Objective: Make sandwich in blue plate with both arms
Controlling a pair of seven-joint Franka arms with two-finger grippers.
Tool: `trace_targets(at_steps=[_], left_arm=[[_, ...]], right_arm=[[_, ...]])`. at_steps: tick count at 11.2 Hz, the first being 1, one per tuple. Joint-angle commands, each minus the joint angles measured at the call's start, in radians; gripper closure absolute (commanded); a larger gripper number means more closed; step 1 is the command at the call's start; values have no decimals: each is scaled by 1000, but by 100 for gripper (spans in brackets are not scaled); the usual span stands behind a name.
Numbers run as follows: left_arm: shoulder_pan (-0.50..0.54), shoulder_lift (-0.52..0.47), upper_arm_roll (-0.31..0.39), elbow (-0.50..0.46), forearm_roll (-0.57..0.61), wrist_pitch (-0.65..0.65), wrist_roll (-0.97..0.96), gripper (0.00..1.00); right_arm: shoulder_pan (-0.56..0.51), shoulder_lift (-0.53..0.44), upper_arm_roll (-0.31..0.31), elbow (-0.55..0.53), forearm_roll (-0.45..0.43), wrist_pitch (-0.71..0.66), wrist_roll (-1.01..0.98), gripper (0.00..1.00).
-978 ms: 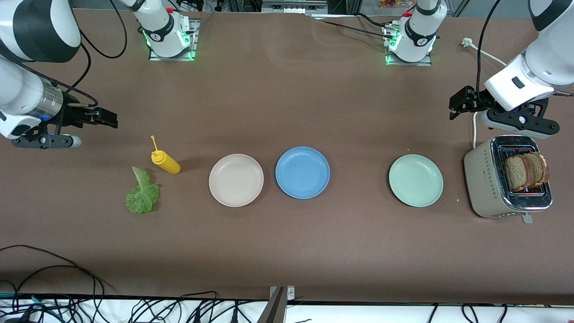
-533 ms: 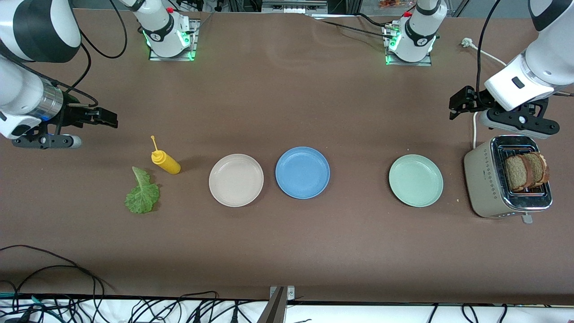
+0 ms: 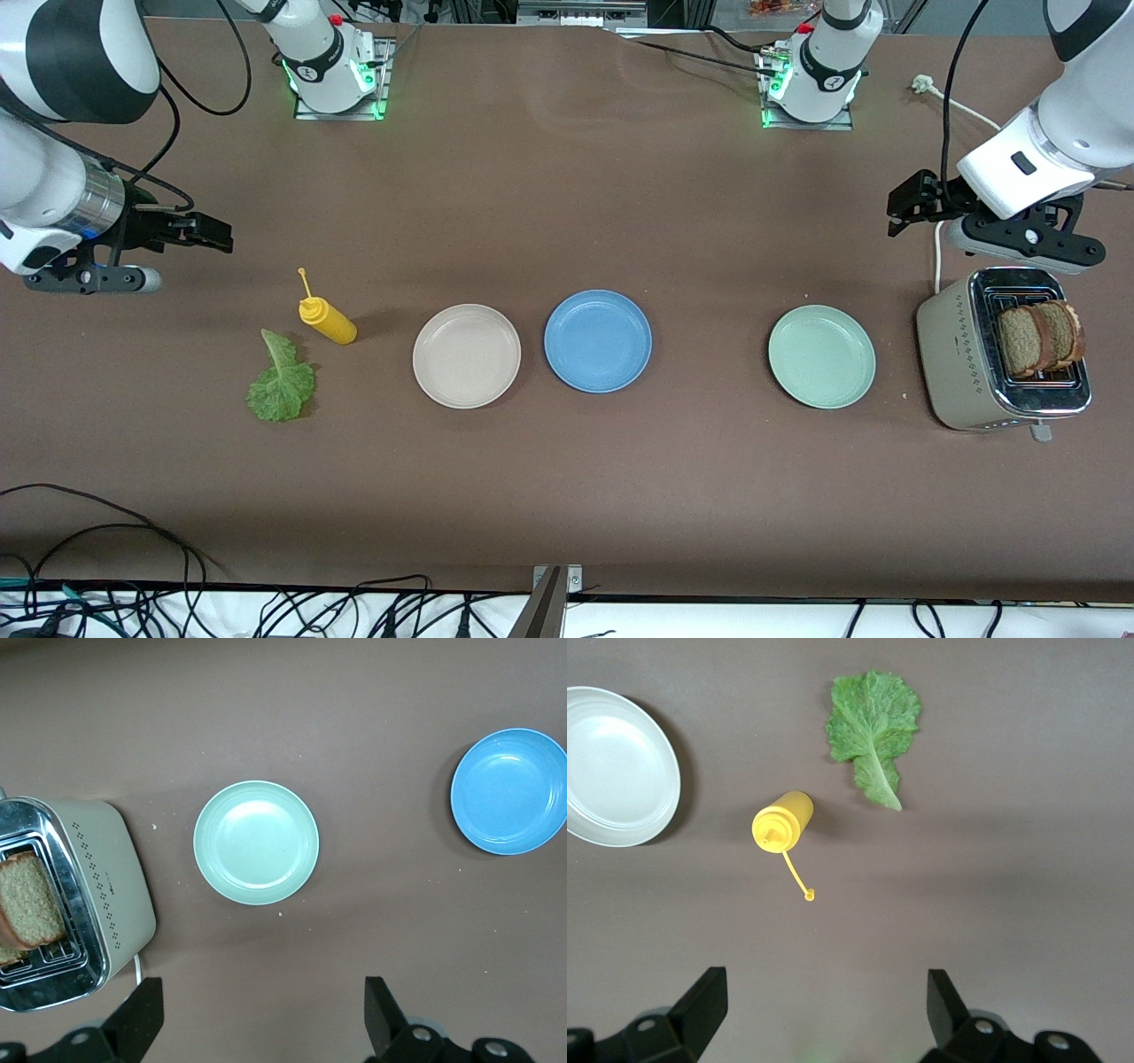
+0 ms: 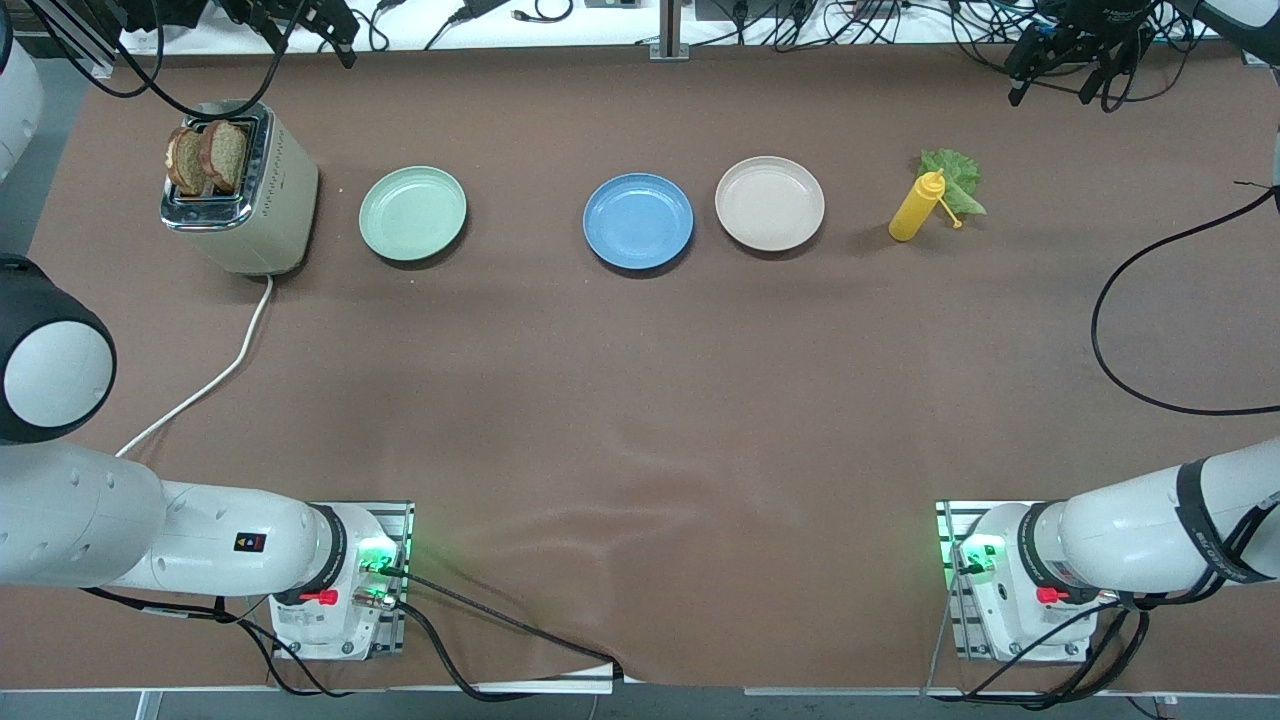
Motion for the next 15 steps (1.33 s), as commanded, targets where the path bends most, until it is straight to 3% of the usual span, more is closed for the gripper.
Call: trace_targets(at_steps=[1,5,15], left_arm=[[4,-4,0,10,8,-9,22,0],[1,-4,0,10,6,-9,21,0],[2,-4,0,10,6,-9,22,0]], right_arm=[[0,18,1,14,13,-3,-15,0],[6,62,4,17,17,23,-52,0],[26,59,8,19,16,24,-51,0]])
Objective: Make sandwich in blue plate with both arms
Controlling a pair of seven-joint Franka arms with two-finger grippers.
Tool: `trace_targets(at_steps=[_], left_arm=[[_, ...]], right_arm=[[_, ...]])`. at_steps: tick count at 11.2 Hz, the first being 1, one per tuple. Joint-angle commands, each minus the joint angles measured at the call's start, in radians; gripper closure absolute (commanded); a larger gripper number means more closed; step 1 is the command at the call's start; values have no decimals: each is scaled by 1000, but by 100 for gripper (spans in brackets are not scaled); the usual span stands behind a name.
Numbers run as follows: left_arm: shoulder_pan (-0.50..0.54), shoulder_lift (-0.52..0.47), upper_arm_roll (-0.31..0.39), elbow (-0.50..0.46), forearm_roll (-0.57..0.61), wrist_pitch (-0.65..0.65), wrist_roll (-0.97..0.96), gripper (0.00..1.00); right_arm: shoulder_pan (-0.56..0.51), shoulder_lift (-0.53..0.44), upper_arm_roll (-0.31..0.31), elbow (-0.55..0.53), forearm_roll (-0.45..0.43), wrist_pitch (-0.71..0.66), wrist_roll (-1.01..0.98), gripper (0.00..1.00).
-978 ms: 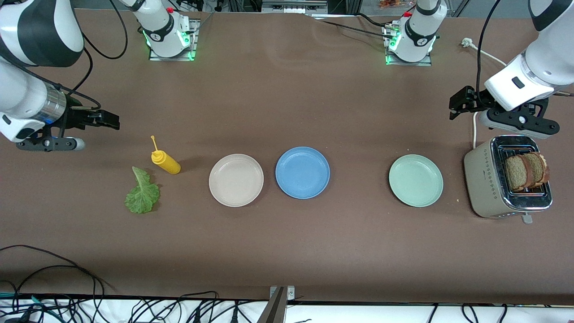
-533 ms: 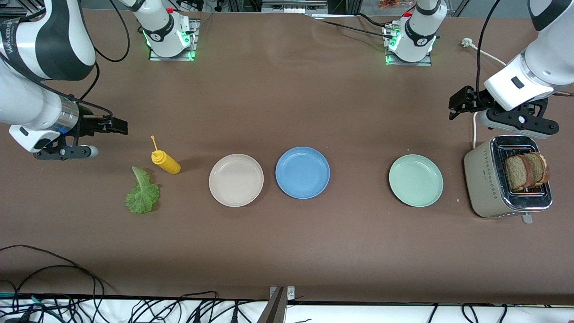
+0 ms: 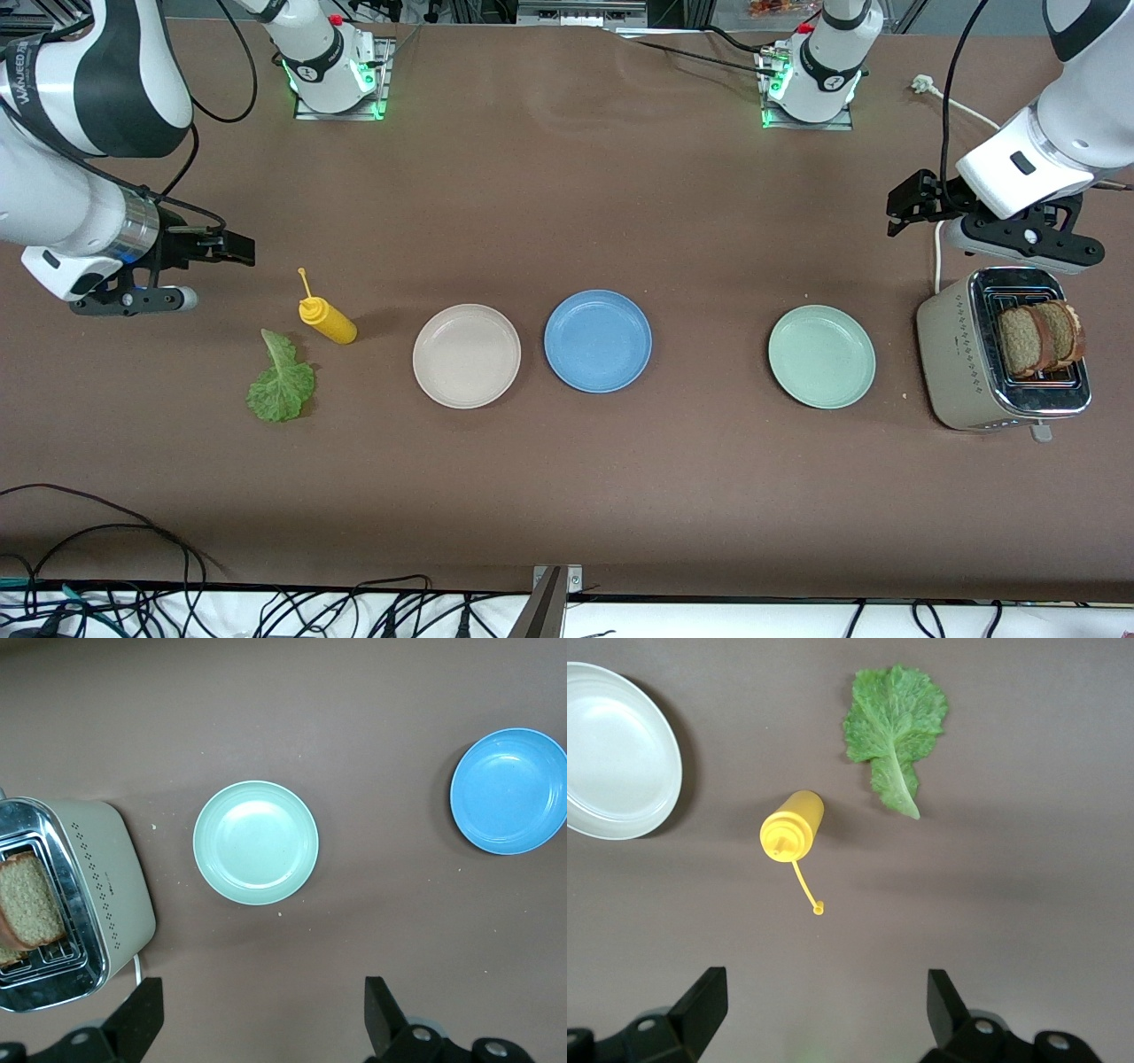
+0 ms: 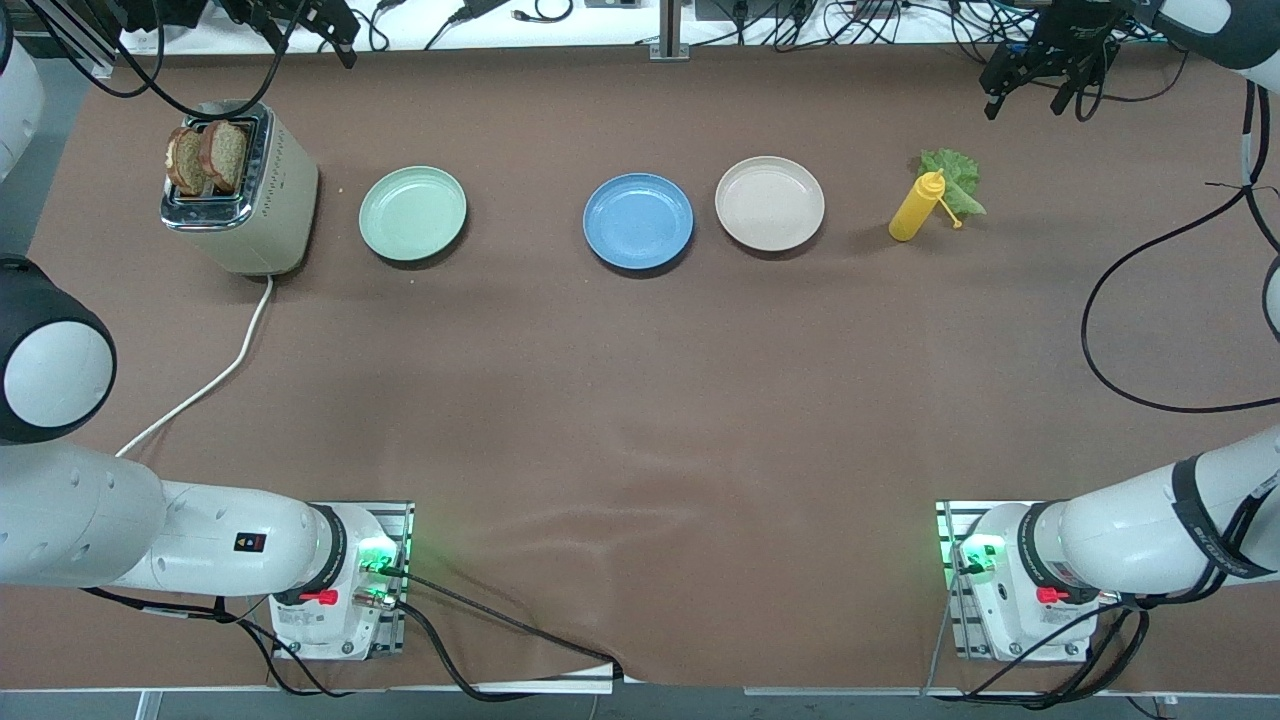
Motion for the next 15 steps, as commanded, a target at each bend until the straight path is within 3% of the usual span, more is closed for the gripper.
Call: trace_targets(at_steps=[1,15], left_arm=[[2,-4,0,10,6,-9,22,0],[16,-1,4,10,6,-9,22,0]], right_arm=[[6,0,-1,17,16,5,-19,0],[6,-1,-3,17,17,5,-19,0]])
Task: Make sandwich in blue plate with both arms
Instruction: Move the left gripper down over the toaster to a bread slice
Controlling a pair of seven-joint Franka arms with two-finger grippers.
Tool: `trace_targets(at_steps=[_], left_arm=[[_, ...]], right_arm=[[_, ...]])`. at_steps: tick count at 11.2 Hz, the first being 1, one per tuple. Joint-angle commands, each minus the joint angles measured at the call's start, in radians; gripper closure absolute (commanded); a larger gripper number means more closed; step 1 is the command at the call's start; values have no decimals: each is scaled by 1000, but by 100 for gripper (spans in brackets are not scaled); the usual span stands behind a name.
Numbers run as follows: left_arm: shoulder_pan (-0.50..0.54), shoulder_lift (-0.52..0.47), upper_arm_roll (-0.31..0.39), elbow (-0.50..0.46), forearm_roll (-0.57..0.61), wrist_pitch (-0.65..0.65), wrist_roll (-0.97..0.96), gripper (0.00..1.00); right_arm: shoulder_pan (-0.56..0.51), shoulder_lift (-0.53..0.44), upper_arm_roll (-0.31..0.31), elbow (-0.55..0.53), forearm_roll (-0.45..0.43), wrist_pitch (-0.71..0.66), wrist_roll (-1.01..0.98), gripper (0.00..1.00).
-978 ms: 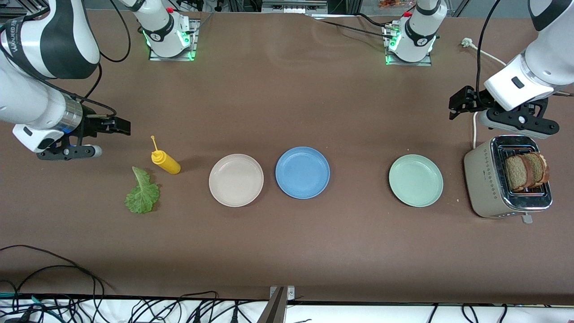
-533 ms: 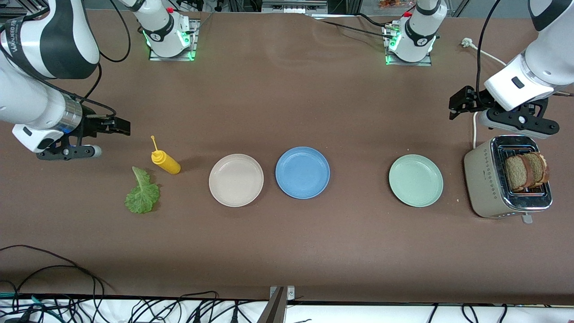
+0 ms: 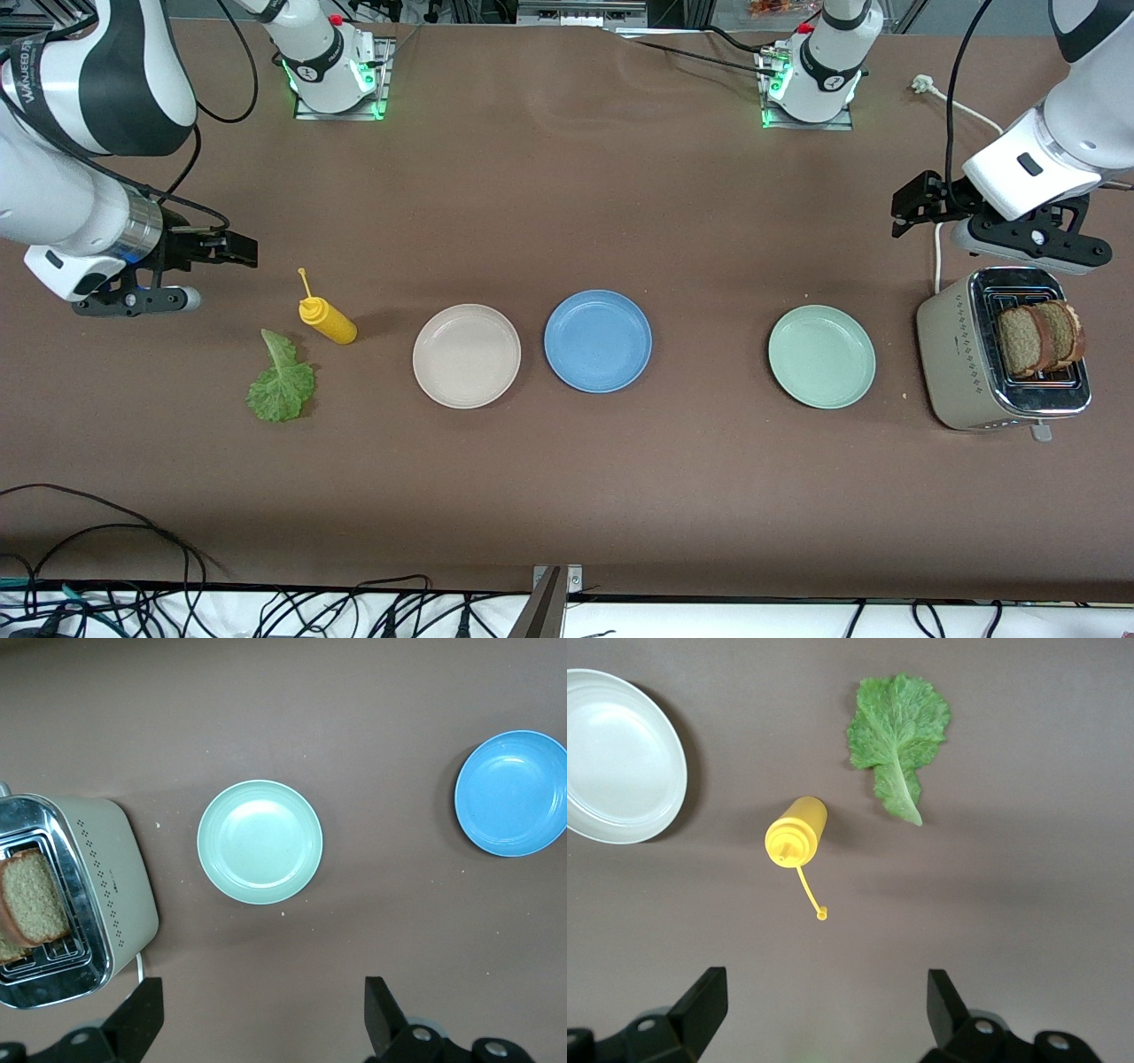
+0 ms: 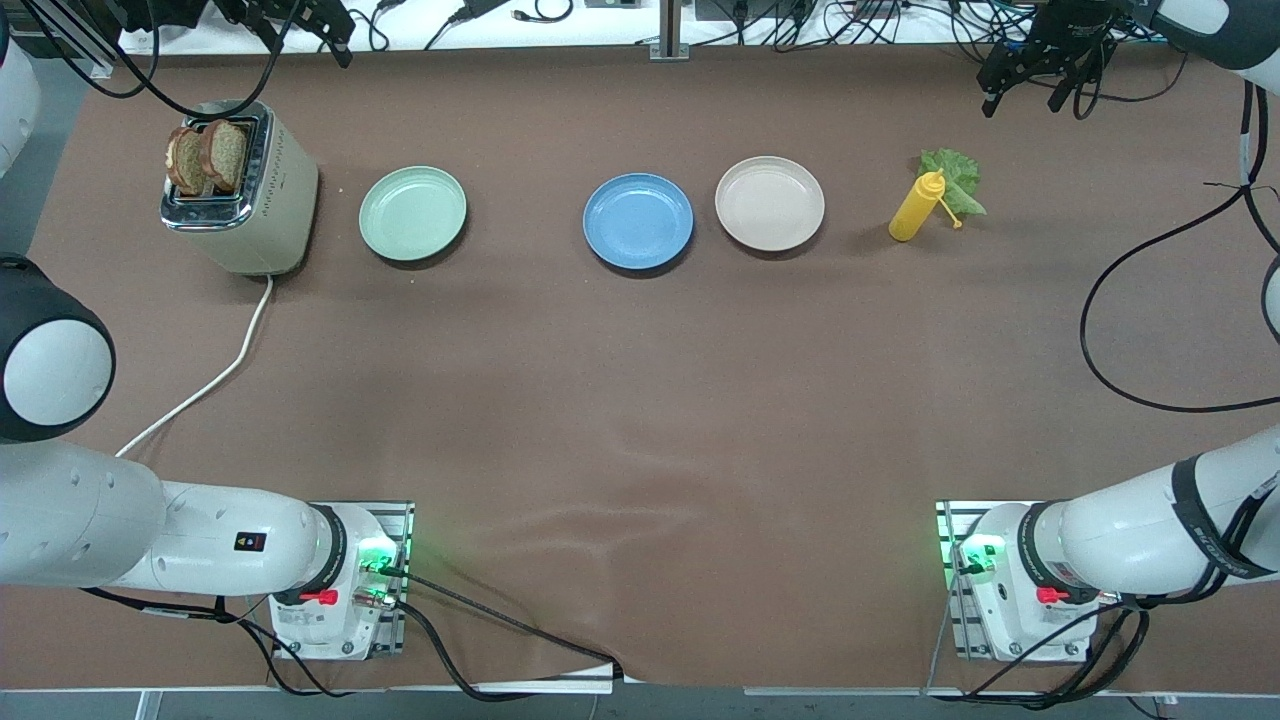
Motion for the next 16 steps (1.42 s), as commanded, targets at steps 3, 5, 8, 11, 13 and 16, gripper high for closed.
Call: trace_targets(at_steps=[3,5,8,11,13,16], left_arm=[[24,6,1,10,6,-9,24,0],[25,6,1,10,8,-8,24,0],[33,8,1,10,8,-8,24,0],[36,8,1,10,8,-9,24,0],[38,12,1,10,13,-5,24,0],[103,86,17,45,6,3,25,0]], right_arm=[[-1,-1,-2,15,19,-7,-18,0],[-1,-1,-2,15,19,-10,-18,0],[1,-3,1,15,19,-13,-18,0],[1,-3,1,14,19,-16,-17,0],[2,-4,1,14,20,-17,-17,0],[2,-7,12,14,20,-17,-14,0]])
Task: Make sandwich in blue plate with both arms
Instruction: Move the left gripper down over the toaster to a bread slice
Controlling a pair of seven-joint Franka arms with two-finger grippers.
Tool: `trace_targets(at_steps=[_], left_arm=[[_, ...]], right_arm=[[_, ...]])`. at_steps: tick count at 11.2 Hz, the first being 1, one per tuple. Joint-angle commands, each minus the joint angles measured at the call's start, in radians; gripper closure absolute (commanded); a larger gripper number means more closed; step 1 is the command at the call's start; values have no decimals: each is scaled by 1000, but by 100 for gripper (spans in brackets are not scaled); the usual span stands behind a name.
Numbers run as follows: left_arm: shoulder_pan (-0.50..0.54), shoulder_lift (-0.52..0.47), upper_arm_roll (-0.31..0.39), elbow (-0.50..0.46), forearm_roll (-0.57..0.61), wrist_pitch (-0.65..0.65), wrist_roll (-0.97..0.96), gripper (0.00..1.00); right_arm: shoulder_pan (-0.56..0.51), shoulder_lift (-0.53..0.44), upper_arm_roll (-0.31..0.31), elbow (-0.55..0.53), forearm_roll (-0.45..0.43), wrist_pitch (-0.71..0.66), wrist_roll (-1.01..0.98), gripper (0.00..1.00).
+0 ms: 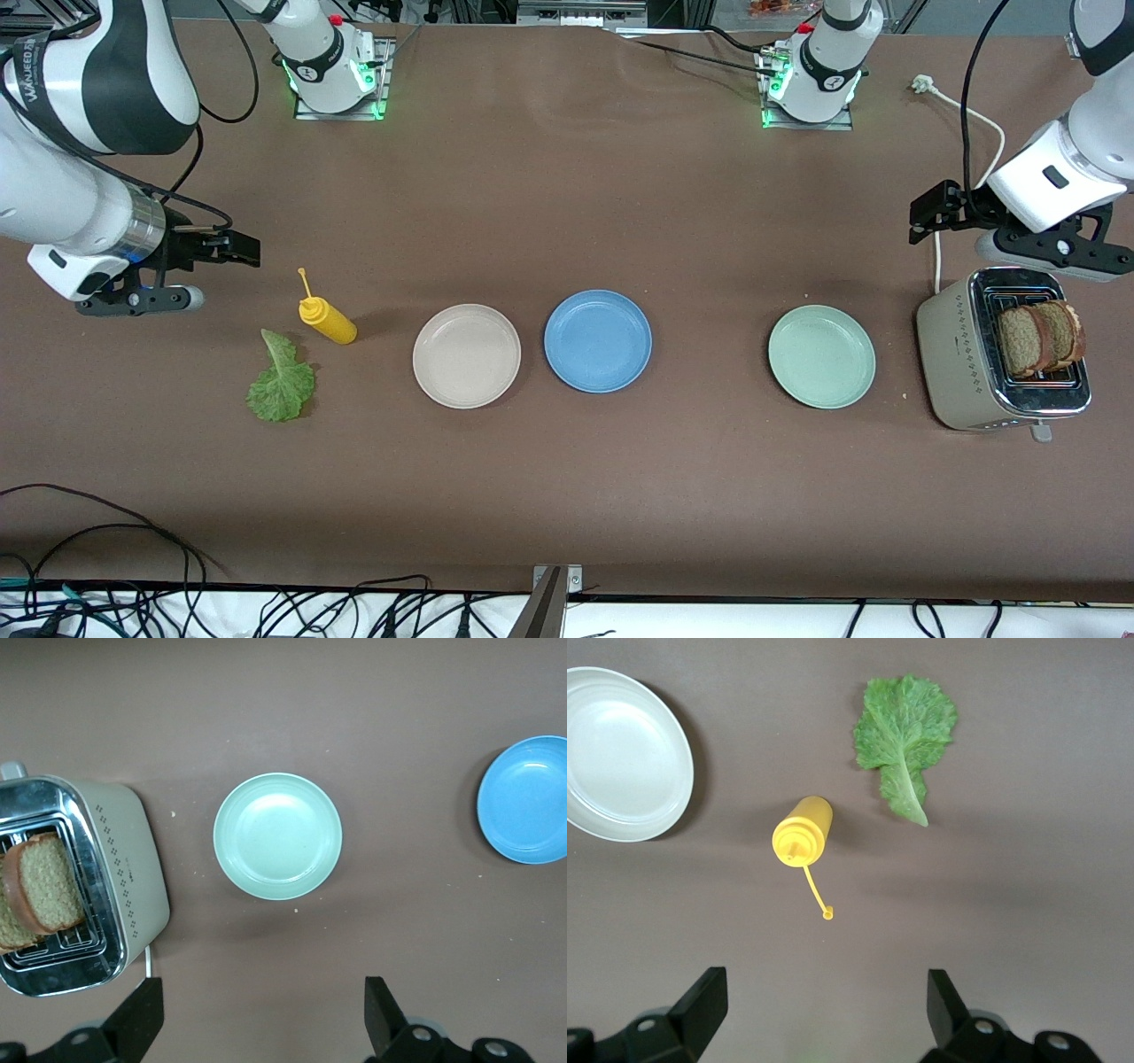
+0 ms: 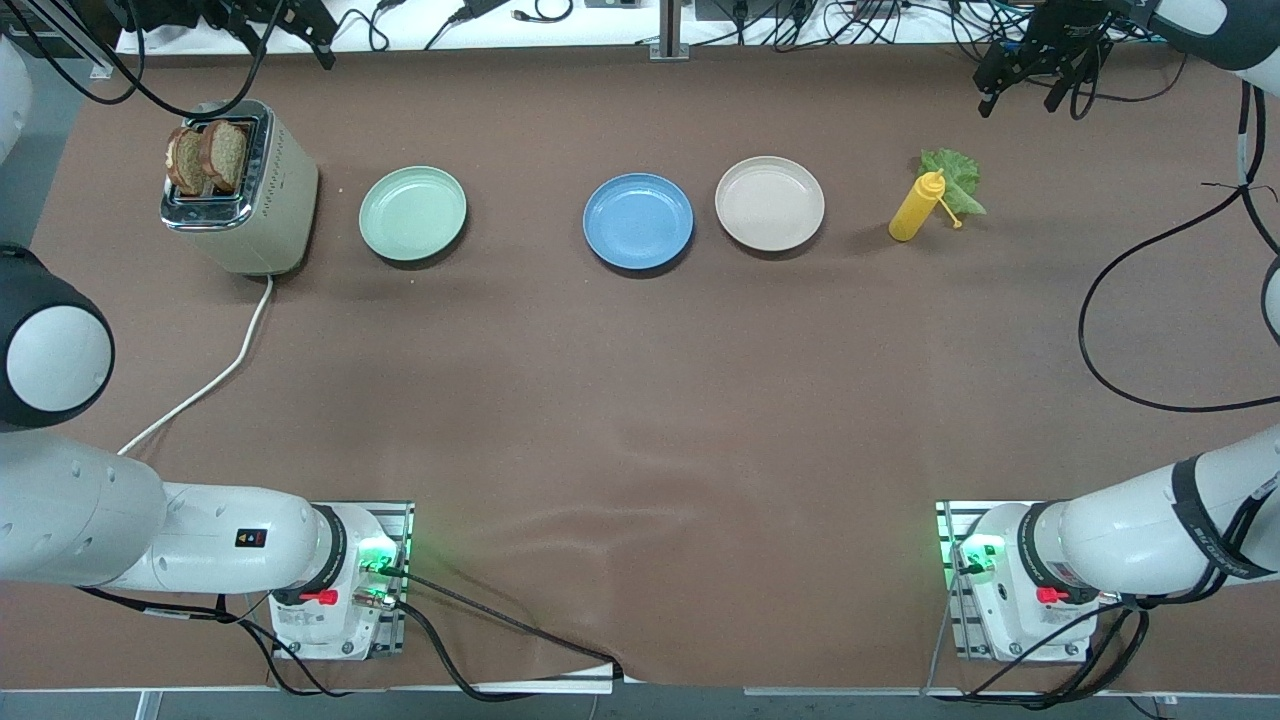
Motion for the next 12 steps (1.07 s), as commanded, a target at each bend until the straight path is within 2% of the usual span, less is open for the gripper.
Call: trace_targets(at_steps=[1,4,5,8,12], left_arm=[[100,114,8,76,5,3,27,0],[224,265,6,159,6,10,27,0],[236,291,8,166,12,33,28,0],[287,348,8,164,22,137,85,0],[344,397,9,156,22,174,131,0]], right_arm=[[0,-4,6,14,18,-17,-14,0],[0,-6,5,14,18,-17,-15,0],[0,-6,6,14,18,-17,-15,0],[0,-6,6,14,18,-17,-15,0],[0,-4,6,14,18,-17,-17,0]])
